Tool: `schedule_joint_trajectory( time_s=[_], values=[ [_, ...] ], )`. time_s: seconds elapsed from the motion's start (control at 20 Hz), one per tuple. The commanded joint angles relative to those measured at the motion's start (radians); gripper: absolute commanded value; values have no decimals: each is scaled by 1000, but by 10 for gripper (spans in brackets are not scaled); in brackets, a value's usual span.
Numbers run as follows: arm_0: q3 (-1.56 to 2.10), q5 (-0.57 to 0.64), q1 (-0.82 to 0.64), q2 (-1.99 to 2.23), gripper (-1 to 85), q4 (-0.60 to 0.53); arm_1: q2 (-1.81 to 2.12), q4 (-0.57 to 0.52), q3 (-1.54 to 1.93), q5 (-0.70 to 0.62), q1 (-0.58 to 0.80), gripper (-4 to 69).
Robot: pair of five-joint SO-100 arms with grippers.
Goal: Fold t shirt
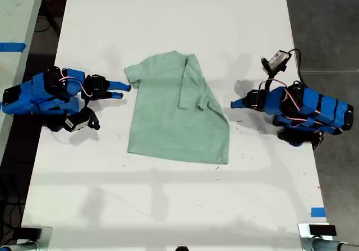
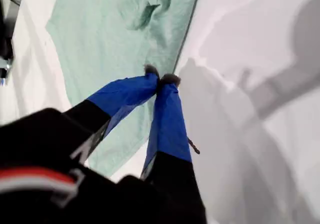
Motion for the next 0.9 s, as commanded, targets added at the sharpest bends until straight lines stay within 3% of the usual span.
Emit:
schedule_joint_trajectory(
  time_s=[0.0, 0.85],
  values=[
    [2, -2, 6, 8, 210, 3, 17, 11, 54, 35, 8, 22],
    [2, -2, 8, 8, 210, 3, 17, 20, 51, 55, 8, 22]
  ],
)
